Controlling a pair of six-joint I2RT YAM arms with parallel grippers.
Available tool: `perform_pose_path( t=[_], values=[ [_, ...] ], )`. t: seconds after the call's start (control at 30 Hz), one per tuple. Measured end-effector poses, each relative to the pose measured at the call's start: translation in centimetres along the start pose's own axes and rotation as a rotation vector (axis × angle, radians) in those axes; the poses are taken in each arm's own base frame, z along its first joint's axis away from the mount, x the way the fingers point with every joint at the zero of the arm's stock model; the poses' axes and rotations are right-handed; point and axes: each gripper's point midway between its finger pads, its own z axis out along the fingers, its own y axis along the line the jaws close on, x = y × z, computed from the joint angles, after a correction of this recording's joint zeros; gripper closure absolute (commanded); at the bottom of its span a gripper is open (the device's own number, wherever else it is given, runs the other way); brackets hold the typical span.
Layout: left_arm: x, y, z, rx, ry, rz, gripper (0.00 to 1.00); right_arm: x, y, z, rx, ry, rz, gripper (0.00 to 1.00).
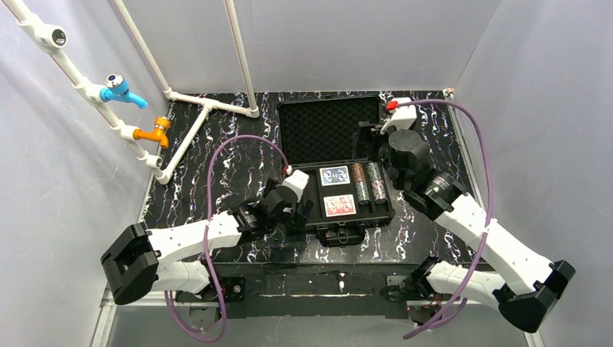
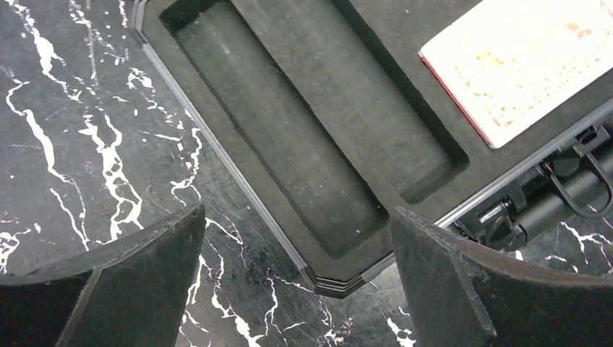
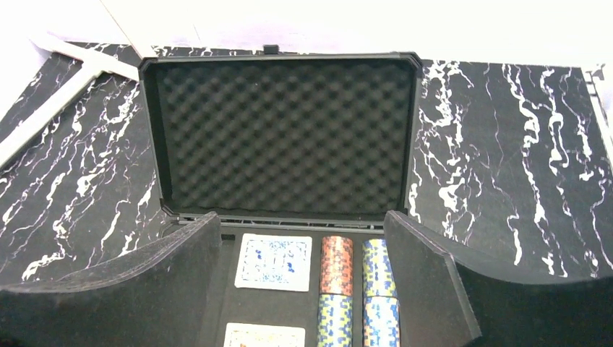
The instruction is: Pack up texas hold em set
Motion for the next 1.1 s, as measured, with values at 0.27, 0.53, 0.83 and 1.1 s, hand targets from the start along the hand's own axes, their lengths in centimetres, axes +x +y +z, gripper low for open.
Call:
perform_pose_path(
  t=[0.27, 0.53, 0.83, 1.1],
  values=[
    [-0.1, 0.9, -1.3, -0.031, 0.022, -0.015, 0.02, -1.2, 1.9, 2.7, -0.017, 0.016, -0.1, 0.06],
    [-3.6, 2.2, -5.7, -0.042, 0.009, 0.014, 0.02, -0.1, 2.8, 5.3, -0.015, 0.061, -0.215, 0.05],
    [-5.3, 3.4, -8.5, -0.037, 0.003, 0.123, 0.02, -0.9, 2.8, 7.0, 0.013, 0.033, -0.339, 0.02],
    [-3.4, 5.0, -9.1, -0.071, -0.002, 0.197, 0.02, -1.3, 3.0, 10.5, 0.079, 0.017, -0.461, 0.02]
  ],
)
